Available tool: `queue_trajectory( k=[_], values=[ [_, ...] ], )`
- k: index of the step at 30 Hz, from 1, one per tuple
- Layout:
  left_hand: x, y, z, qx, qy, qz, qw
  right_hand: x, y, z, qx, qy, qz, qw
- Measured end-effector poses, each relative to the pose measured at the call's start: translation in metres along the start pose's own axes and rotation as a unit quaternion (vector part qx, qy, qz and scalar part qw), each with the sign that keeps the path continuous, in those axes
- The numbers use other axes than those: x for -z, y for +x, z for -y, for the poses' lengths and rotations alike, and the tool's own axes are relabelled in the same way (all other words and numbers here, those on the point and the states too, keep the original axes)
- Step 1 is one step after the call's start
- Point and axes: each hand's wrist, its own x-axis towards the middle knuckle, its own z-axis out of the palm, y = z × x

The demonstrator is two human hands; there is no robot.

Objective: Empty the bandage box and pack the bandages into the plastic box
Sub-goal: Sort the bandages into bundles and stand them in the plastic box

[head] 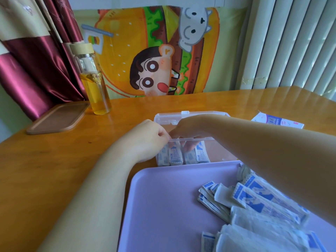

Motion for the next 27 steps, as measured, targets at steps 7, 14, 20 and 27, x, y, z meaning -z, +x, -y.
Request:
queue_trajectory(
  k=[7, 14, 20, 27],
  values=[
    [-0.001, 0.001, -0.001, 0.010, 0.004, -0.001, 1.000, 0.003, 0.002, -0.002, -0.040, -0.086, -0.041, 0.995],
    [-0.002, 0.002, 0.000, 0.005, 0.002, -0.001, 1.000, 0.004, 0.006, -0.006, -0.070, -0.101, -0.025, 0.992],
    [-0.002, 0.003, 0.001, 0.010, -0.001, -0.002, 1.000, 0.004, 0.011, -0.008, -0.072, -0.079, -0.028, 0.994],
    [-0.002, 0.002, 0.000, 0.010, -0.001, 0.003, 1.000, 0.003, 0.013, -0.004, 0.024, -0.123, -0.025, 0.992]
  ],
)
